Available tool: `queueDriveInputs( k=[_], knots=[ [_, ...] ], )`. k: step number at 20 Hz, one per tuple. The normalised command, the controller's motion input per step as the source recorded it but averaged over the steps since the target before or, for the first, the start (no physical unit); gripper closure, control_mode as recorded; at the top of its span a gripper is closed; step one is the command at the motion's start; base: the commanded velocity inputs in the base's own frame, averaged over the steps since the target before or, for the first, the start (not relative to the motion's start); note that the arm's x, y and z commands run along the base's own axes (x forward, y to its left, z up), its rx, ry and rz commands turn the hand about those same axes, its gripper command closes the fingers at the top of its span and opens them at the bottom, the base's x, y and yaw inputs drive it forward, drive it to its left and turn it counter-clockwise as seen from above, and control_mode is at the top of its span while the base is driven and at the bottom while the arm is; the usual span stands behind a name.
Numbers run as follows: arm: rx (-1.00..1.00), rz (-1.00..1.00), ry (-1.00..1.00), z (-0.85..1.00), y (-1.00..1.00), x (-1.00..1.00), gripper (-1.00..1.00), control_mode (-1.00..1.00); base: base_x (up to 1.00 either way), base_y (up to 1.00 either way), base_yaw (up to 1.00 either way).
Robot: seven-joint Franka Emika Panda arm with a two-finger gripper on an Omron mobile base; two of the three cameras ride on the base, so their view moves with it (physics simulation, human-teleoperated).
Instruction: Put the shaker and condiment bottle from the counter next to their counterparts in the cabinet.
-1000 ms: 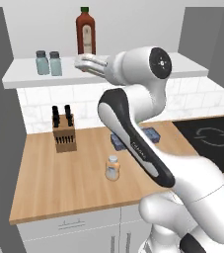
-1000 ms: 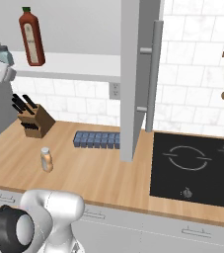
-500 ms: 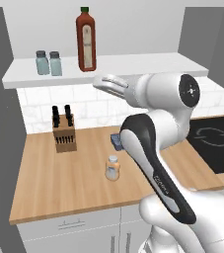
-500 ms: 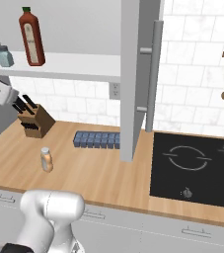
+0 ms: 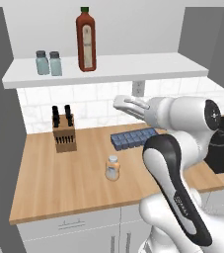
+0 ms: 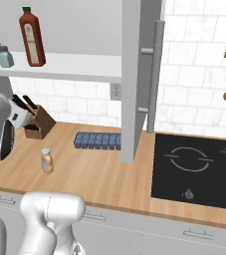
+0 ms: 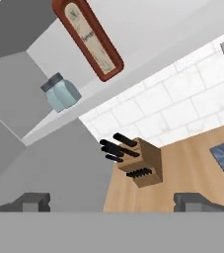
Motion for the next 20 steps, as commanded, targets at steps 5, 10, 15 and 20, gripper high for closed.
queueDriveInputs(
  k=[5,10,15,20],
  knots=[
    [0.10,0.06,0.04,-0.23,-0.56,-0.09,-1.00,-1.00,0.00,0.00,0.00],
    [0.09,0.09,0.03,-0.17,-0.53,-0.04,-1.00,-1.00,0.00,0.00,0.00],
    [0.01,0.07,0.10,-0.34,-0.17,0.00,-1.00,-1.00,0.00,0.00,0.00],
    [0.00,0.08,0.03,-0.76,-0.06,0.00,-1.00,-1.00,0.00,0.00,0.00]
  ],
)
